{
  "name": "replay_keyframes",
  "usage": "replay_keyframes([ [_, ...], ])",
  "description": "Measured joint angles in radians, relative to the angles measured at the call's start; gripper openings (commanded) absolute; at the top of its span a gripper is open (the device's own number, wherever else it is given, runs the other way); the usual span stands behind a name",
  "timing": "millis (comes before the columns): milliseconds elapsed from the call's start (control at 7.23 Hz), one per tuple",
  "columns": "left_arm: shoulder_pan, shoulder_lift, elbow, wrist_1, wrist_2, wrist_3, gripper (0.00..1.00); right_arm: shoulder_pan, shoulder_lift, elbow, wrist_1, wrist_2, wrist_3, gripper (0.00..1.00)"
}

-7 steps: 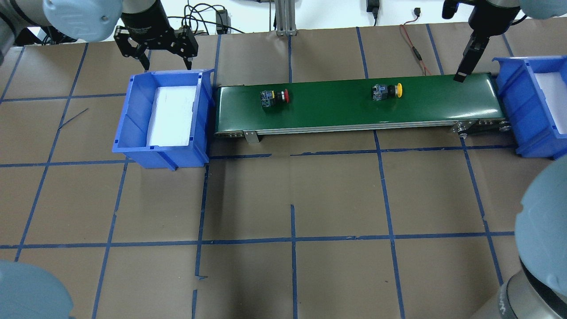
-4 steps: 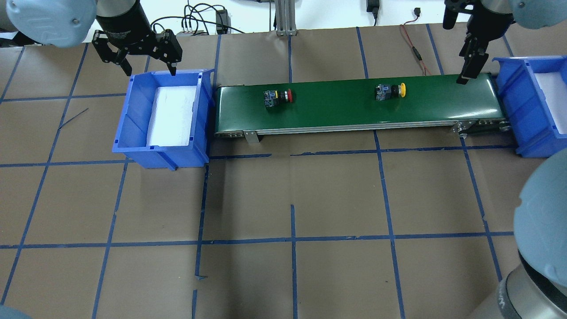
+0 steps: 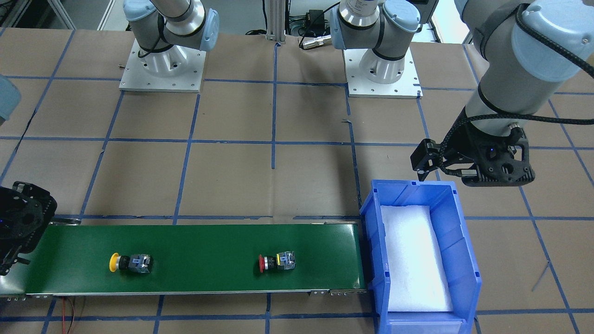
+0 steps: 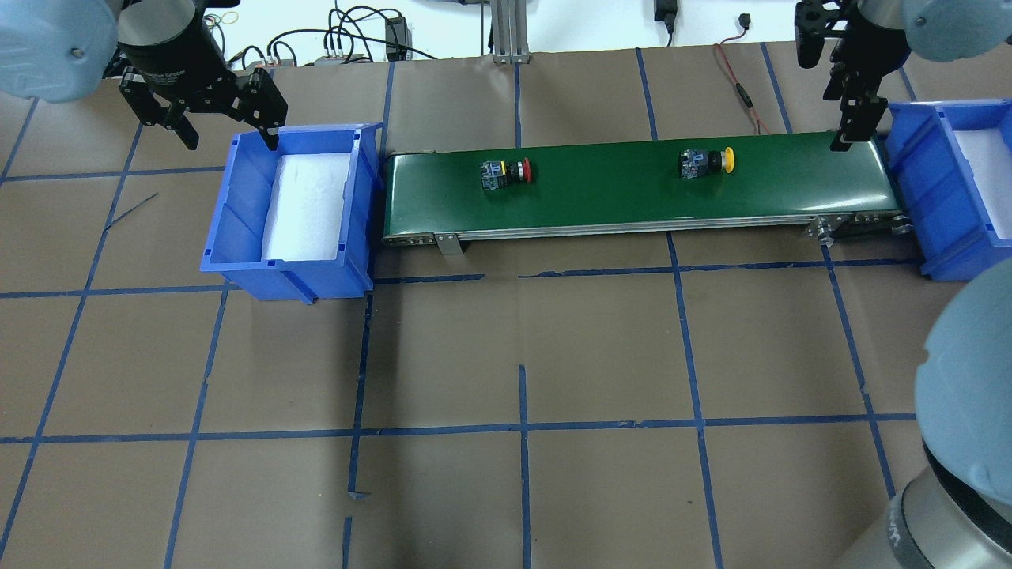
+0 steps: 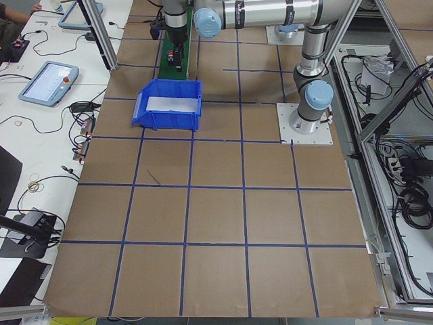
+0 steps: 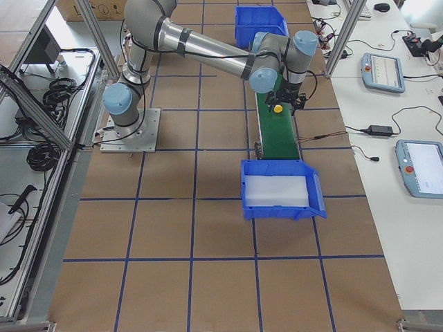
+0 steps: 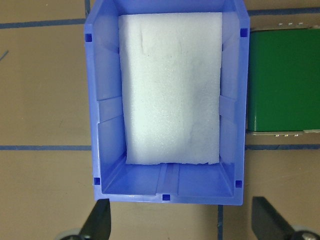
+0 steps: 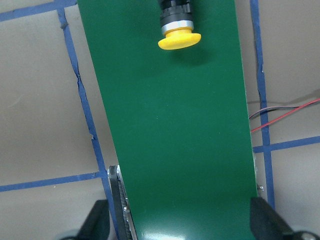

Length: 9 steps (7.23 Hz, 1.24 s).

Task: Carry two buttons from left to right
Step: 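Lower the right gripper over the yellow button at the belt end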

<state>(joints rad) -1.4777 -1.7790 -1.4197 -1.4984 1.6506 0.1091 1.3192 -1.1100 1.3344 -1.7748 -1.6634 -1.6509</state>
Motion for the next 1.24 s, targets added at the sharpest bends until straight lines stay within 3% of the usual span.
replay_keyframes([
  [553, 0.002, -0.002, -0.004, -0.001, 0.002, 0.004, 1.0, 0.0, 0.015, 0.004, -0.035, 0.0, -0.064, 1.0],
  [1244, 0.002, 0.005, -0.024, -0.035, 0.07, 0.004, 1.0, 0.0, 0.07, 0.02, -0.157, 0.034, -0.392, 1.0],
])
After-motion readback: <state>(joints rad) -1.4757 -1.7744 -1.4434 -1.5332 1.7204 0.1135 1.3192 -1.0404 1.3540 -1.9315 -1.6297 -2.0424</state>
